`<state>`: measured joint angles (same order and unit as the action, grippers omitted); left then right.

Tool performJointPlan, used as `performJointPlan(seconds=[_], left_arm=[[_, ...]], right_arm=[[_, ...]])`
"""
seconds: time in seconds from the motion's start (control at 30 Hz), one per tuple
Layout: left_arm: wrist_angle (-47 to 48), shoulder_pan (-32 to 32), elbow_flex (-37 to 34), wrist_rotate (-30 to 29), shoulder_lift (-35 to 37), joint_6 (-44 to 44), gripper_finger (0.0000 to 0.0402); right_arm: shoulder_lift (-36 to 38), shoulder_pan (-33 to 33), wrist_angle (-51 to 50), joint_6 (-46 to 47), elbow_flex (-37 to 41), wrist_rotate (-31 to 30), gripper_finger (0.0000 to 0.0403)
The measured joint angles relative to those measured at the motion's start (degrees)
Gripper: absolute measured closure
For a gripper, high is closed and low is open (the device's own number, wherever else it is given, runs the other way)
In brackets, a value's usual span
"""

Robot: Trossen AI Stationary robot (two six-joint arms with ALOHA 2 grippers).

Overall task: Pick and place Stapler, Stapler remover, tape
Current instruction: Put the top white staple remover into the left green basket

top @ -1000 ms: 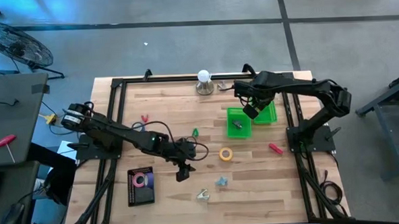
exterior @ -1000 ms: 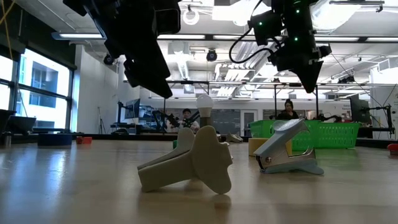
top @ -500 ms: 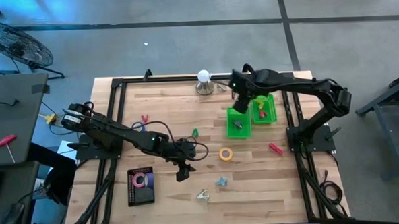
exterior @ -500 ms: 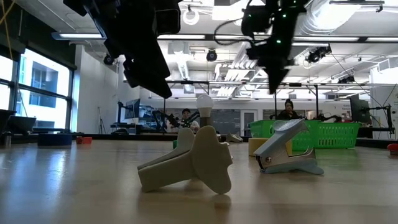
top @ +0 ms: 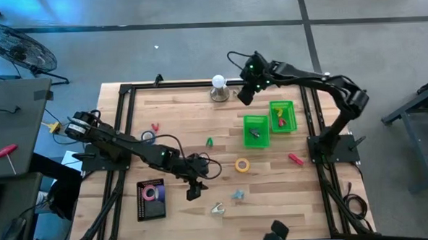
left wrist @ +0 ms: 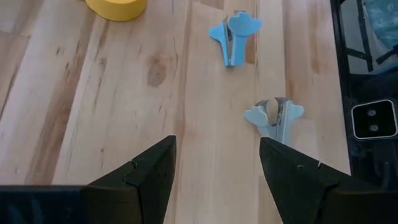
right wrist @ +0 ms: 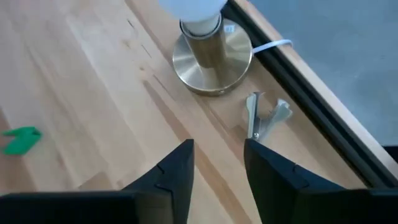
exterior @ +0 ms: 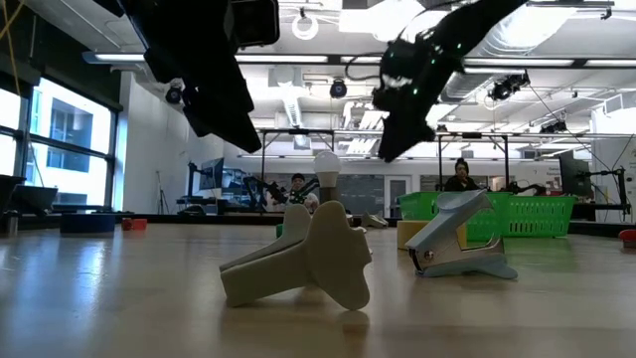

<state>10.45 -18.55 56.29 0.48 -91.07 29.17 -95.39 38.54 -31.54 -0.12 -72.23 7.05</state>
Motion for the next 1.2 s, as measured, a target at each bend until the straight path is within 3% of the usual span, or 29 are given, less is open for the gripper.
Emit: performJointPlan(seconds=[0.27, 0.43, 0.9, 1.2], left_arm=[[1.54, 0.11, 0.00, -0.07, 0.02, -0.22, 0.0176], [2.51, 0.11, 0.00, -1.49, 0.02, -0.31, 0.0176], [3.40, 0.14, 0.00, -4.69, 0.04, -1.86, 0.0176], [3.44, 0.15, 0.00, -4.10, 0.04, -1.82, 0.0176]], right_arm=[[-6.89, 0.12, 6.30, -1.57, 0.00, -0.22, 0.0201], [-7.83, 0.67, 7.56, -1.44, 0.00, -3.91, 0.0169], [-13.04, 1.69, 11.05, 0.07, -0.02, -3.82, 0.0162], [-15.35, 1.73, 10.55, -0.02, -0.02, -7.94, 0.0162]])
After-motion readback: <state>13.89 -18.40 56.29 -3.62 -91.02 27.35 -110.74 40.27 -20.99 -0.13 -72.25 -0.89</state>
